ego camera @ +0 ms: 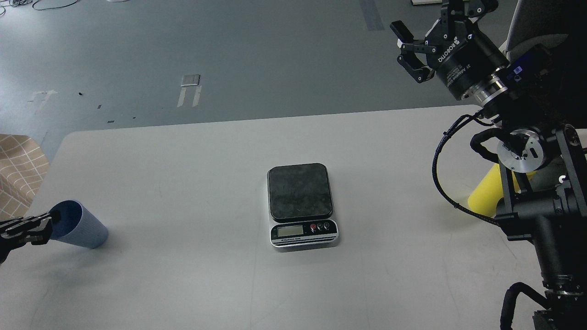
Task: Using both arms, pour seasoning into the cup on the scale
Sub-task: 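Close the left gripper around the blue cup, then lift the blue cup with the left gripper and carry it over the scale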
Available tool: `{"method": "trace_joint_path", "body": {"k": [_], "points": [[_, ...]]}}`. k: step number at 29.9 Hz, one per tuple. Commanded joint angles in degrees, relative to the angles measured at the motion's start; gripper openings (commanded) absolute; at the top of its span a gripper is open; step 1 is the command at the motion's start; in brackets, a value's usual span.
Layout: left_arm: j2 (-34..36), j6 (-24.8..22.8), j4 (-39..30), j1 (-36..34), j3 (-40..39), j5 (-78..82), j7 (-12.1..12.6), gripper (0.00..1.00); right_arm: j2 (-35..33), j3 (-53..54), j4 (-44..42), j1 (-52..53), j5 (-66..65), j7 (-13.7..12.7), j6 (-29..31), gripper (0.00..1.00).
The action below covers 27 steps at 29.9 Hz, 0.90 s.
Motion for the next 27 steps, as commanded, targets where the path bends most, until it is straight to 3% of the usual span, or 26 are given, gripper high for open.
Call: {"method": "trace_joint_path", "body": {"k": [1,8,12,16,19,23,27], "points": [[0.15,-0.07,-0.01,0.02,0.04,0.10,0.02,0.00,0.00,-0.02,0.12,-0.31,-0.01,0.00,-0.09,0.99],[0.06,-0.07,-0.19,-2.71,-0.14,3.62,0.02,0.00,0.00,-0.02,0.03,-0.49,-0.01,0.00,-0.01,0.99],[-1.17,-1.30,-0.98,-10.00,-0.14,9.77,0.02,0.00,0.09,-0.11,0.03,-0.49,-0.01,0.00,-0.01,0.99],[-6.51,-12.42,-3.87,-25.08,-0.14,11.52,0.02,0.00,0.01,-0.02,0.03,-0.49,-0.01,0.00,-0.01,0.99],[-11.08,-19.46,-7.11,-31.94,-0.14,12.40,0.02,0.00,0.09,-0.02,0.03,-0.57,-0.01,0.00,-0.01,0.99],[-18.11,-26.15,-11.95,-37.59,-0.05,12.67,0.02,0.00,0.18,-0.02,0.47,-1.28,-0.01,0.00,-0.01,0.99],[-24.09,-30.03,-14.25,-38.65,-0.05,17.75,0.02,0.00,0.01,-0.02,1.08,-2.16,-0.01,0.18,-0.01,0.99]]}}
